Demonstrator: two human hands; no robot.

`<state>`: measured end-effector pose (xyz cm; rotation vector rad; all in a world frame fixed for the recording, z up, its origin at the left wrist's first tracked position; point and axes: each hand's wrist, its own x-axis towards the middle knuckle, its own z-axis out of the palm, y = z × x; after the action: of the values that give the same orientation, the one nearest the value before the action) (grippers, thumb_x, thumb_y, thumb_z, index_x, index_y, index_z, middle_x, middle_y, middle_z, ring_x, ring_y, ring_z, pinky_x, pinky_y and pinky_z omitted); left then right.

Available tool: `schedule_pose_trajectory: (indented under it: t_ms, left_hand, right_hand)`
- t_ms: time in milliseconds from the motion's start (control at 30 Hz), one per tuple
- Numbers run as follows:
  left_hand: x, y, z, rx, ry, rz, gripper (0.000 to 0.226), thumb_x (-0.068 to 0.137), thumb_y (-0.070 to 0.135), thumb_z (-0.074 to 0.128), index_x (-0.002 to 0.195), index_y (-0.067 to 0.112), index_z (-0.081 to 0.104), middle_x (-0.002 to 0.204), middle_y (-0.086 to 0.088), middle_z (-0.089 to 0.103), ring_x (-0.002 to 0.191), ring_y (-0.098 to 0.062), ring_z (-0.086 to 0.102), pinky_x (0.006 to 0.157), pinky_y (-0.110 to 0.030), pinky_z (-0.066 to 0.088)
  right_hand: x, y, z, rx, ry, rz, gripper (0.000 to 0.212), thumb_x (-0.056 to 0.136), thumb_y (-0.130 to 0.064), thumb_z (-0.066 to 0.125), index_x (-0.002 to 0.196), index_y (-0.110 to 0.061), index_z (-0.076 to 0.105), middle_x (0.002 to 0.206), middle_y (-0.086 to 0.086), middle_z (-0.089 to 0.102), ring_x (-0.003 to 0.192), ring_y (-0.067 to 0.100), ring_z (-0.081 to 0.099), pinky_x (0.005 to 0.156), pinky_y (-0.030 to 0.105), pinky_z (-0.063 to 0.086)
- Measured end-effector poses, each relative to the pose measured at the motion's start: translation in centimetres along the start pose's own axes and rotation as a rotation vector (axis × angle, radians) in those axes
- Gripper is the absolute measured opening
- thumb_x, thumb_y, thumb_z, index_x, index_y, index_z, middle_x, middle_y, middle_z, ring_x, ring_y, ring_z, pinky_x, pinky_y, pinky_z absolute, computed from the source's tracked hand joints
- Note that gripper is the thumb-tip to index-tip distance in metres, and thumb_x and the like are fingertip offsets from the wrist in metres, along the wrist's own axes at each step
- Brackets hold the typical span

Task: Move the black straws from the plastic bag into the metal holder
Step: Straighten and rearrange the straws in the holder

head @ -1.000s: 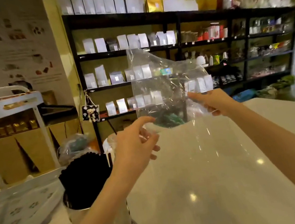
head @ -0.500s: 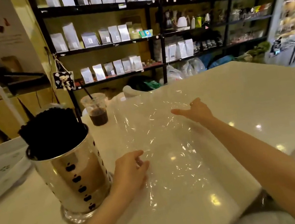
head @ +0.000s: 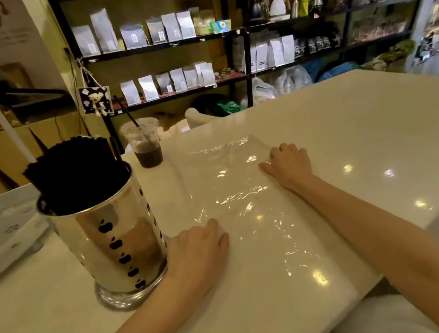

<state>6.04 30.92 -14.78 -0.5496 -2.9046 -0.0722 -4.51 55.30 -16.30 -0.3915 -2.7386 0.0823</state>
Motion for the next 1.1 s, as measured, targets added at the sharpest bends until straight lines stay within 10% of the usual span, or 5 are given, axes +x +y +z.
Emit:
schedule_pose_trajectory:
  t_ms: [367,767,967,1100]
  left_hand:
    - [0.5,-0.6,-3.7,-0.324,0.081,0.115,0.041,0.089,0.043,0.042,0.125,0.024,0.045,0.095,0.0,0.061,0.096,-0.023,0.057,0.08,-0.034,0.045]
    - [-2.3,-8.5,-17.1,-0.498,0.717,0.056,0.051,0.071,0.041,0.061,0.119,0.025,0.052,0.102,0.012,0.053,0.089,0.002,0.051,0.074,-0.008,0.041]
    - [-0.8,-14.2,-15.6,-0.756,0.264,-0.266,0.103,0.05,0.054,0.066,0.14,0.028,0.023,0.144,0.008,0.032,0.117,-0.002,0.029,0.096,-0.026,0.031]
    - [-0.8,-15.8,-14.5,-0.963,-0.062,-0.268,0.074,0.052,0.054,0.074,0.117,0.047,0.041,0.127,0.022,0.044,0.123,-0.007,0.038,0.097,-0.025,0.035]
  right_hand:
    - [-0.1,-4.4,-4.7,0.272,-0.073,-0.139,0.033,0.094,-0.032,0.042,0.111,-0.01,0.058,0.112,0.013,0.059,0.103,0.03,0.056,0.086,0.038,0.039]
    - [-3.1,-17.8,-16.5,1.212,-0.414,-0.601,0.051,0.087,-0.036,0.055,0.133,-0.02,0.038,0.095,-0.018,0.059,0.082,-0.009,0.059,0.064,0.003,0.047]
    - [-2.7,-20.6,-14.2,1.199,-0.724,-0.628,0.07,0.078,-0.032,0.068,0.138,-0.024,0.034,0.121,-0.01,0.047,0.116,0.011,0.048,0.089,0.021,0.043]
    - [-2.8,-21.4,-13.3,1.217,-0.876,-0.707,0.05,0.075,-0.033,0.067,0.123,-0.029,0.052,0.116,-0.007,0.061,0.111,0.013,0.058,0.093,0.027,0.049]
